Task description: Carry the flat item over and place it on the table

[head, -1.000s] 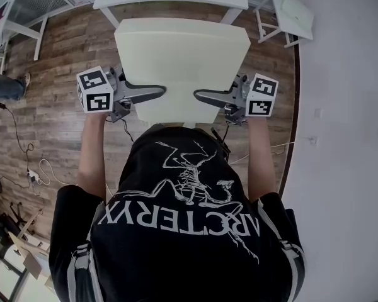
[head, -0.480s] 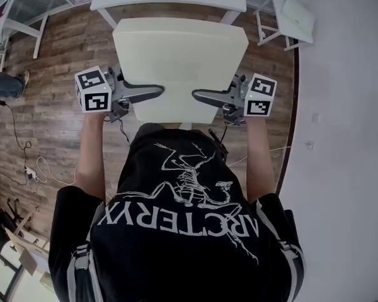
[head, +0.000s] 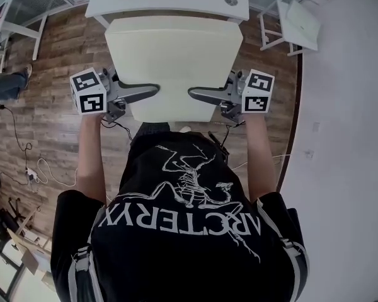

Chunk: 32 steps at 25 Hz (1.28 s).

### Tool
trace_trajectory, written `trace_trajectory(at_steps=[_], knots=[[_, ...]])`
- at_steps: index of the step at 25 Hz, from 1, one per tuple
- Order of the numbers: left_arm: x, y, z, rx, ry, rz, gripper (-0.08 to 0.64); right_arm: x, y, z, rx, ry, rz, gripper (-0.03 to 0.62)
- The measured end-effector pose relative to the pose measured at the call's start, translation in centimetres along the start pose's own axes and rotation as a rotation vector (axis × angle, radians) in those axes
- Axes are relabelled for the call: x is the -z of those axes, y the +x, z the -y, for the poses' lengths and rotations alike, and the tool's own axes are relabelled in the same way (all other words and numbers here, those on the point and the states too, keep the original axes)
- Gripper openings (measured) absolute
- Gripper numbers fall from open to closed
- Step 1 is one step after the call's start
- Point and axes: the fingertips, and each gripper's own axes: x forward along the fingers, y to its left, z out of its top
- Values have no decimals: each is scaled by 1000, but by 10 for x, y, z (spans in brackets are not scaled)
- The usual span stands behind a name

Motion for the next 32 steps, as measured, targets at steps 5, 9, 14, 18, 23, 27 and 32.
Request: trace_trajectory(at_steps=[5,9,14,18,23,27,32], knots=[[-46,4,-88,30,-9,3,419,-43,20,85,35,9,-4,290],[-109,1,-172,57,-32,-1,419,-103,45,165,58,33,-5,290],[-162,1,-243,111,-47,-31,419,-152,65,232,114,53,18,290],[-187,20,-268,127,-36,-50,419,-175,54,261,132,49,39,290],[-198,43,-276,122,-31,-54,419,-185,33,276,124,46,43,290],[-197,58,-276,107,-31,-47,419,-185,19,282,98,52,36,290],[-209,81,-274,106,0,-38,420,-194,-5,291,76,32,51,288]])
